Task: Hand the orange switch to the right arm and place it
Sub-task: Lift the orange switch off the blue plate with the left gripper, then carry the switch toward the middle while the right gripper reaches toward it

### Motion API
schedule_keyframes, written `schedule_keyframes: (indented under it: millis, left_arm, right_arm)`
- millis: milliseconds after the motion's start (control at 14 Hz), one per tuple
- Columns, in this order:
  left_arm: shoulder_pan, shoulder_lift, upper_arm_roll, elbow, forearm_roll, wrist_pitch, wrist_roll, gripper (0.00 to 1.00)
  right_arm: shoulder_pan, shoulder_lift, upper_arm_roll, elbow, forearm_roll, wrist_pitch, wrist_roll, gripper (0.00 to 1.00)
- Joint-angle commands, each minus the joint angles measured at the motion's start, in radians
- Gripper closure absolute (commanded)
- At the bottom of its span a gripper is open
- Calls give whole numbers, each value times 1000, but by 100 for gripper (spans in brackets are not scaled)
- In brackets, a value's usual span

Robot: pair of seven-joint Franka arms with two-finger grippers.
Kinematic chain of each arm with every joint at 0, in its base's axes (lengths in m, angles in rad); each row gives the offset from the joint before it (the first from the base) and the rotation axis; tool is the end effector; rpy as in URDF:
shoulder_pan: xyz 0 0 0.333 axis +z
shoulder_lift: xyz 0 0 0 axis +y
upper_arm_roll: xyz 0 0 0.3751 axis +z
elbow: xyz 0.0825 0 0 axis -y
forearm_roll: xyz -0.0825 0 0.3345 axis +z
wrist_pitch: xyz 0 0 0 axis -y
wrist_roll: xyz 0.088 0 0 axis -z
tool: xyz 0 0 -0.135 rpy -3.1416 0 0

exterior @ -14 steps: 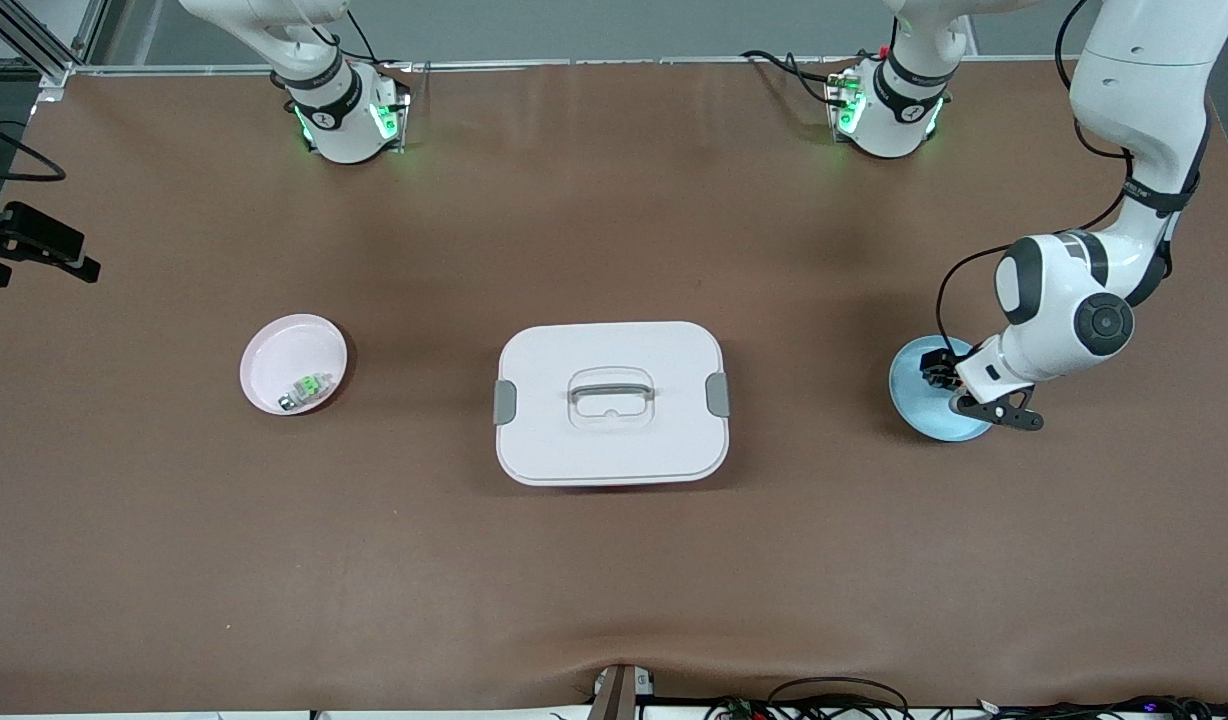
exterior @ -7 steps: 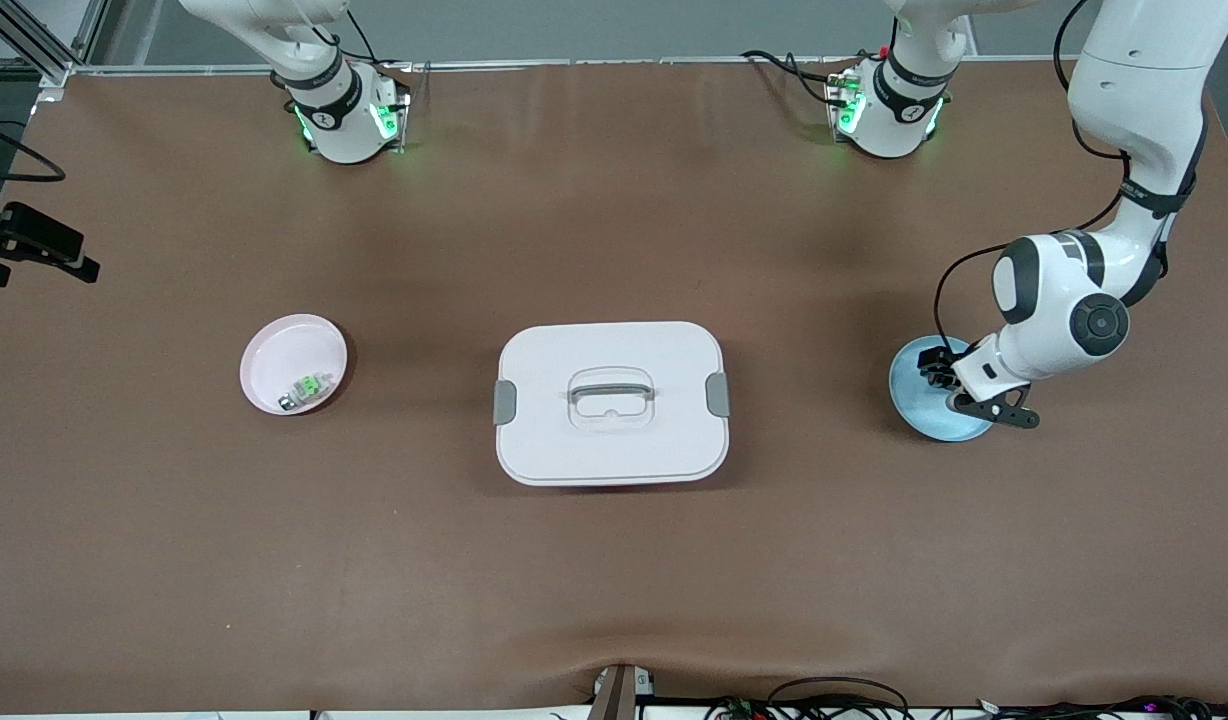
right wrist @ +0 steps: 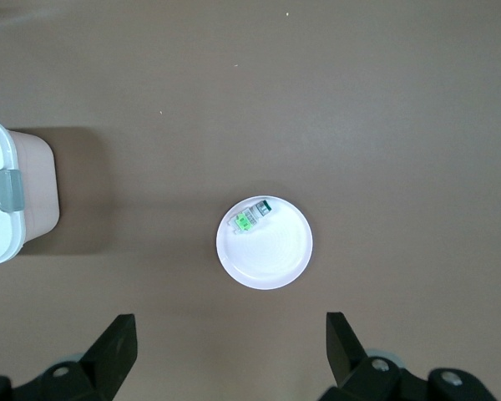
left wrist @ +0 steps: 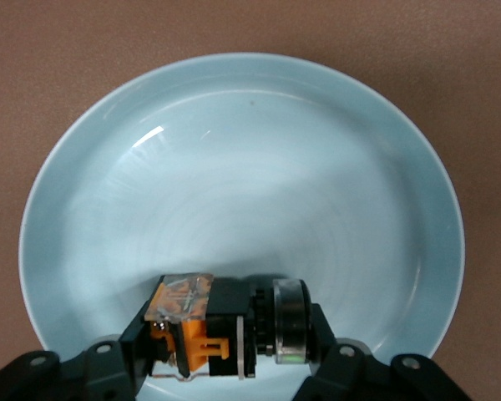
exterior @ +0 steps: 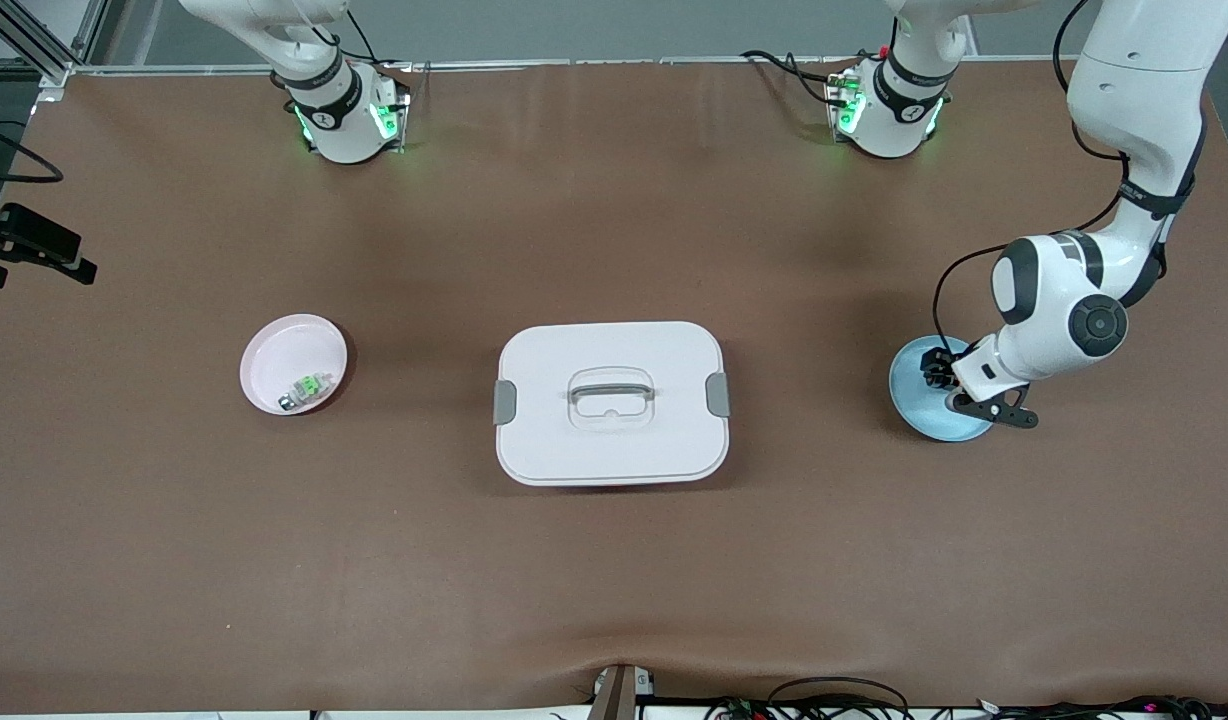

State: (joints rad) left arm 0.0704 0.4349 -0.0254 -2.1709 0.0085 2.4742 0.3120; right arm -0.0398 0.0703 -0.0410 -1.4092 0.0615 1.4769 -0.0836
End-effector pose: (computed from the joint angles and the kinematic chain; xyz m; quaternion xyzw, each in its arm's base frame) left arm 0.5435 0.0250 0.2476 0.9886 -0.1355 -0.0641 0.0146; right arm 0.5209 -0.0323 0.6791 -0.9996 -0.0043 -0.0011 0.0292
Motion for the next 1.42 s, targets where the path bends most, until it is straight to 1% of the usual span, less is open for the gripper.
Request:
schedule_keyframes:
  millis: [0,356,498,570,712,854,1068,1210,1353]
  left_arm:
    - [5,-7,-2,-1,-2,11,12,80]
    - [3,-18,-2,-1,-4,3,7,81]
    - [3,-44,-2,-4,-4,-9,3,81]
    - [3,-65,-2,0,-4,-45,-4,81]
    - [3,-131,-1,22,-4,-162,-11,81]
    - [3,-179,-1,87,-5,-323,-16,80]
    - [0,-217,-2,242,-30,-614,-94,80]
    - [-1,-220,-2,372,-91,-795,-134,80]
    - [-1,-214,-1,488,-152,-907,-250,80]
  right_arm:
    - [-11,-21,9,-20,-6,2,-8,0]
    - [-14,-15,9,-19,-8,-1,-1,0]
    - [-17,-15,7,-19,-8,-3,-2,0]
    - [-22,-15,7,-17,-6,0,-1,0]
    - [-19,-15,9,-17,-6,8,1,0]
    - [-11,-17,12,-16,-11,8,8,0]
    - [-20,-15,12,-13,-11,5,18,0]
    - [-28,6,7,-11,-11,11,18,0]
    - [-37,16,7,-11,-8,29,12,0]
